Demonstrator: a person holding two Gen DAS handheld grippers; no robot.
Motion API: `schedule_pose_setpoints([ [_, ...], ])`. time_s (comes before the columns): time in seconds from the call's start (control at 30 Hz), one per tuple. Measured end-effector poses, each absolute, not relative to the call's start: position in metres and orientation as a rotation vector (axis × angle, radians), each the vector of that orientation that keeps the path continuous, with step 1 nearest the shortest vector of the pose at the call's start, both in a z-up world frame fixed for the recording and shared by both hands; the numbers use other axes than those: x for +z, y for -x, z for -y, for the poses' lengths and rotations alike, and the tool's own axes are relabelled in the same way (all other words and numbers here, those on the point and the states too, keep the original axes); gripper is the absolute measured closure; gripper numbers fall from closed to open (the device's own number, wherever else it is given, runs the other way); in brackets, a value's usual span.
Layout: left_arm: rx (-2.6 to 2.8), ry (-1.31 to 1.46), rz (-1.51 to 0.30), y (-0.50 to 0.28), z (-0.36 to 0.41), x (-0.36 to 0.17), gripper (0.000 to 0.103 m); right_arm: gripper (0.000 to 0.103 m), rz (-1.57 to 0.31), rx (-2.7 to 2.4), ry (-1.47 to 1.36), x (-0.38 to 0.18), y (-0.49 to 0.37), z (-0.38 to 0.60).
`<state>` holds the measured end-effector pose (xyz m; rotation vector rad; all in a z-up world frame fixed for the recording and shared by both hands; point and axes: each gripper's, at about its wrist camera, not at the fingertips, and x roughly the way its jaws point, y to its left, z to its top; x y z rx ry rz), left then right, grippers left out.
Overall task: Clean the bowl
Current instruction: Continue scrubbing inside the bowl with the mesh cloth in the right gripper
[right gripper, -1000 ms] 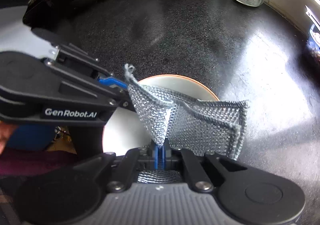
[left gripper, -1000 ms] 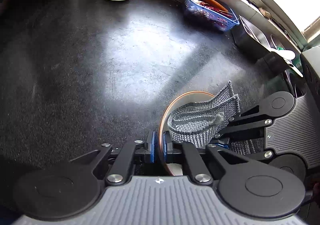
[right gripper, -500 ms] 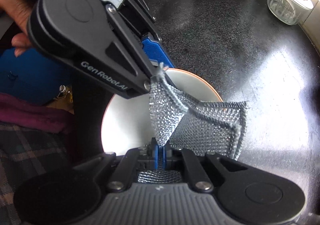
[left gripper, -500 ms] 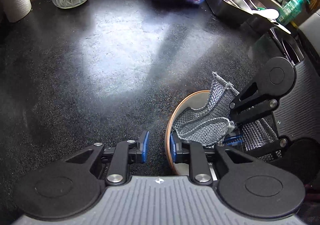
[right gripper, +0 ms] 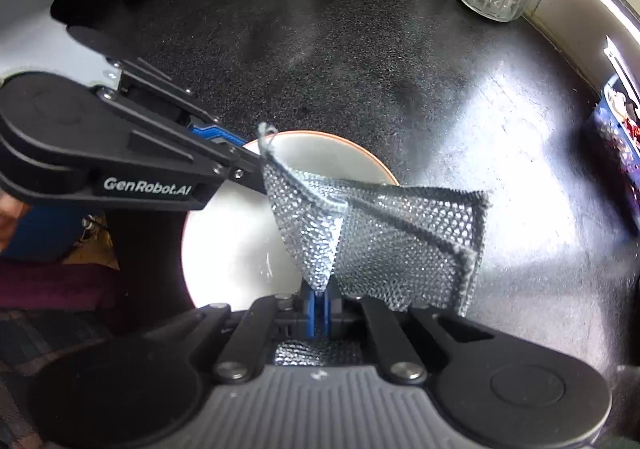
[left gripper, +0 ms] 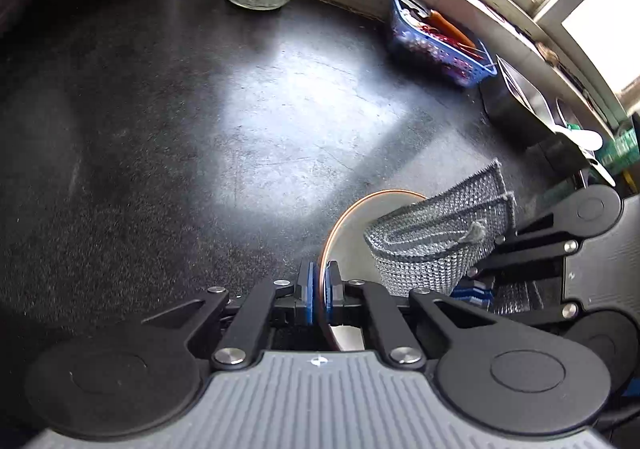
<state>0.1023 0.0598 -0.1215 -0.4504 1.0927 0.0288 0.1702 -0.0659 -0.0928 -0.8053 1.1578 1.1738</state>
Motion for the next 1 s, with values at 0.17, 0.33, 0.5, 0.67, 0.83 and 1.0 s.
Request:
schedule_pose_setpoints([
  [0.17, 0.052, 0.462, -1.091, -0.097, -0.055, -0.122, 0.098, 0.094, -1.212, 1.171, 0.706, -0.097, -0.16, 0.059],
  [0.33, 0.064, 0.461, -1.094, -0.094, -0.054, -0.121, 0.097, 0.094, -1.256, 1.208, 0.569, -0.101, -0.16, 0.055],
  [0.5, 0.071, 0.472, -1.099, -0.086, -0.055, -0.12, 0.098, 0.095, -1.22, 1.265, 0.567, -0.103, -0.157, 0.058],
  [0.67, 0.015, 0.429, -1.131, -0.086, -0.052, -0.118, 0.097, 0.099, -1.184, 1.31, 0.686, -0.106, -0.159, 0.058],
  [0.83, -0.068, 0.341, -1.166, -0.098, -0.05, -0.117, 0.097, 0.099, -1.145, 1.341, 0.84, -0.1, -0.15, 0.06],
  [1.0, -0.157, 0.255, -1.205, -0.116, -0.048, -0.117, 0.097, 0.098, -1.125, 1.349, 0.951, -0.093, -0.141, 0.064],
])
